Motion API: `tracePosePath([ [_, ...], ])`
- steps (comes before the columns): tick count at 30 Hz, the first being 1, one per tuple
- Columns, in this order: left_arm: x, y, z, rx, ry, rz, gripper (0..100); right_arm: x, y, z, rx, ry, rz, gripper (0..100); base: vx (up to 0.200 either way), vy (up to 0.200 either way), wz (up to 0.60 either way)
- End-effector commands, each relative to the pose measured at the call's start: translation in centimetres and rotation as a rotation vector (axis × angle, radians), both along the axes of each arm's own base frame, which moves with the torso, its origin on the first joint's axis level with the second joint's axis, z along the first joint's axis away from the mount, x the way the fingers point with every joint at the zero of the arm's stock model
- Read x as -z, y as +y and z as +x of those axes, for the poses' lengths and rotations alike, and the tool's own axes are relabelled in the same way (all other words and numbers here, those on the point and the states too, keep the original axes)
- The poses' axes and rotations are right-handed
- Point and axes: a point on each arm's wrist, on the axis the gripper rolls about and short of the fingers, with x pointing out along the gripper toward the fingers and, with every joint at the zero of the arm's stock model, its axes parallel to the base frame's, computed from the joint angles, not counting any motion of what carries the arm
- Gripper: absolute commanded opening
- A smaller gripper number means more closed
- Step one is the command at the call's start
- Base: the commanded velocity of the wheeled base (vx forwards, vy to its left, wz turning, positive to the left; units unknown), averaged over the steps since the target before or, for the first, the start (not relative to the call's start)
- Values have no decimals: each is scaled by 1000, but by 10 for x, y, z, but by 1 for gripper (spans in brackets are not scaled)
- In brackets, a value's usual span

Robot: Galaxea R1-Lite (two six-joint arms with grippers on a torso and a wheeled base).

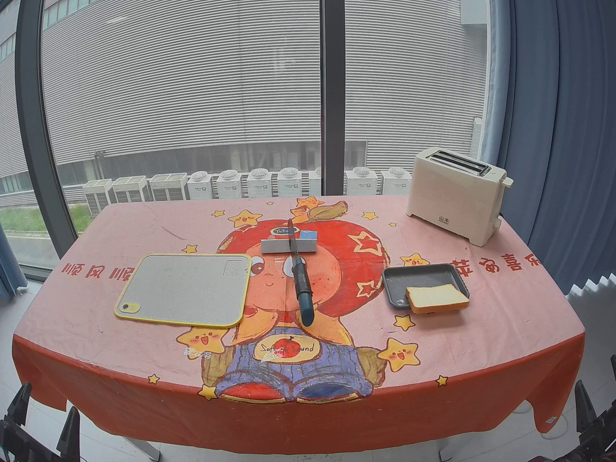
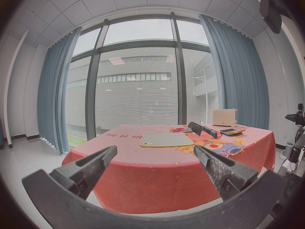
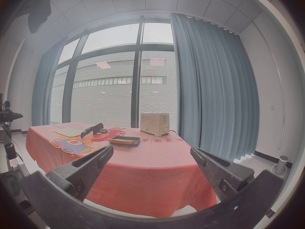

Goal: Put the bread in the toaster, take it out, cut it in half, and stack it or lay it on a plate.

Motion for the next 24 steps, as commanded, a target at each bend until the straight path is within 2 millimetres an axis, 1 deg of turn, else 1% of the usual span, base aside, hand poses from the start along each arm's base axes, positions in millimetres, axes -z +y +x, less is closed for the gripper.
tracePosePath([
  [1,5,0,0,0,0,0,100,5,0,0,-1,-1,-3,100,0,0,0],
  [22,5,0,0,0,0,0,100,4,0,0,7,-7,-6,100,0,0,0],
  [24,5,0,0,0,2,0,100,2,0,0,9,-34,-3,100,0,0,0],
])
